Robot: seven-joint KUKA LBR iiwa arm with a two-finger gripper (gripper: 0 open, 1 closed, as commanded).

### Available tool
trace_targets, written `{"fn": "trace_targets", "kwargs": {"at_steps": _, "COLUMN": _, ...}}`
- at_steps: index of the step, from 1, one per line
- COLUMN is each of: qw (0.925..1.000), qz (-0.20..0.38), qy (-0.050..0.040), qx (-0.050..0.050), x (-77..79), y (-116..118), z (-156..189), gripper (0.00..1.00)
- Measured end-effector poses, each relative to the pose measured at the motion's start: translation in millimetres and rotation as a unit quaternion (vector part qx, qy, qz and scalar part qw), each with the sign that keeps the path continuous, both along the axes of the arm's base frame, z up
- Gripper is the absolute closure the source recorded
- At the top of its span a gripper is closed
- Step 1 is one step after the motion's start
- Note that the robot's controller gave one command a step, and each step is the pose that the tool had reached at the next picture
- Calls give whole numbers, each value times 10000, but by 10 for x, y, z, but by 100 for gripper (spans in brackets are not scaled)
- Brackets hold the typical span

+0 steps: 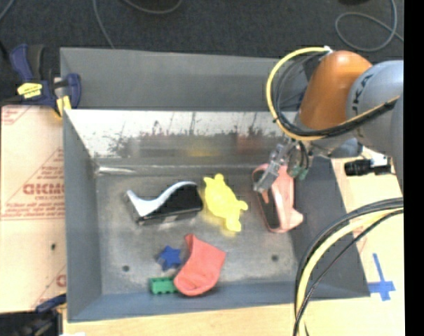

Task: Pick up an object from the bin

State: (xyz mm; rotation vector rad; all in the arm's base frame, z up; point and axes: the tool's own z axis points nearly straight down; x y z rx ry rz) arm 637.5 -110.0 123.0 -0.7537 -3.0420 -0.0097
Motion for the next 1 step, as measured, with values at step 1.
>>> {"fn": "trace_targets", "kwargs": {"at_steps": 1, "qw": 10000, "qz": 8, "qy": -15, "qx": -4, "x": 6, "y": 4, "z": 138, "gripper": 100}}
